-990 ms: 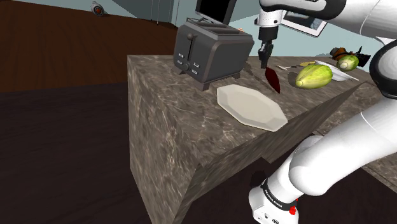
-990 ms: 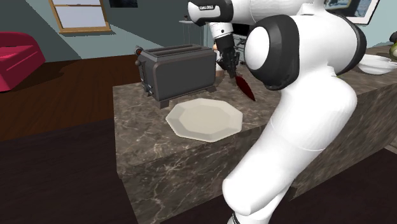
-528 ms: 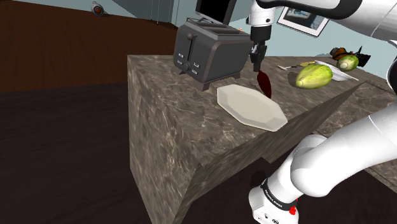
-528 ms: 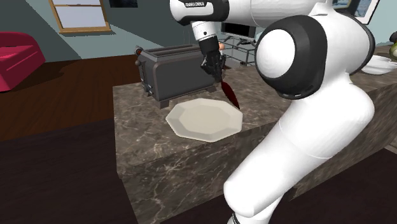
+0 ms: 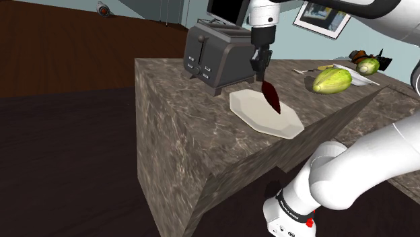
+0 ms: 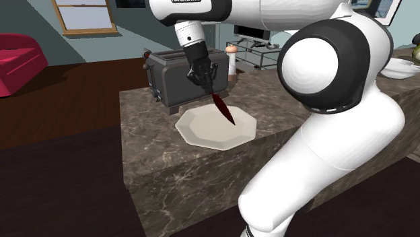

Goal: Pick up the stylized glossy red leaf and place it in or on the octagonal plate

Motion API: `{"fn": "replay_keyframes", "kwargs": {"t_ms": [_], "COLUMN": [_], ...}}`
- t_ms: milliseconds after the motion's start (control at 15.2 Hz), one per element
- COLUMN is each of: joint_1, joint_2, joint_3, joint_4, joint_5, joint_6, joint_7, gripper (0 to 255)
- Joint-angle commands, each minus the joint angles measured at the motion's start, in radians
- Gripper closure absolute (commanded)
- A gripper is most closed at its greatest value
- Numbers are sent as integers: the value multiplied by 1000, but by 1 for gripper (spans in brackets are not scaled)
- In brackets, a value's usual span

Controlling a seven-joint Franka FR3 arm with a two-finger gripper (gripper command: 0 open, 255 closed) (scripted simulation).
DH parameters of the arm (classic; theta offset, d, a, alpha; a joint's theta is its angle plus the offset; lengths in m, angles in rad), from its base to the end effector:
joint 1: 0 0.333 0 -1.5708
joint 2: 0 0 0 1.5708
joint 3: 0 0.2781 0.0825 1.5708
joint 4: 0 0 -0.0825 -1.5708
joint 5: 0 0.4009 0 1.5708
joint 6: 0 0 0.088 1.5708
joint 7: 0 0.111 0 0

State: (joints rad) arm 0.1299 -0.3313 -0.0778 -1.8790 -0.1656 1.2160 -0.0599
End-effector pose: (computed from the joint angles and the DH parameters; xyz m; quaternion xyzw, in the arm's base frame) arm 0.4346 -0.0040 0.5817 0.9829 0.0437 -0.1653 0.0685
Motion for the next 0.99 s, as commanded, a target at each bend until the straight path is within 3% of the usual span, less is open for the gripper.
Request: {"fn": "replay_keyframes", "kwargs": {"t_ms": [0, 924], "joint_1": [19, 19], "joint_2": [1, -29], "joint_3": [35, 29], "joint_4": [0, -201], "joint_5": [30, 32], "joint_6": [-7, 163], "joint_7": [57, 76], "gripper": [255, 255]}}
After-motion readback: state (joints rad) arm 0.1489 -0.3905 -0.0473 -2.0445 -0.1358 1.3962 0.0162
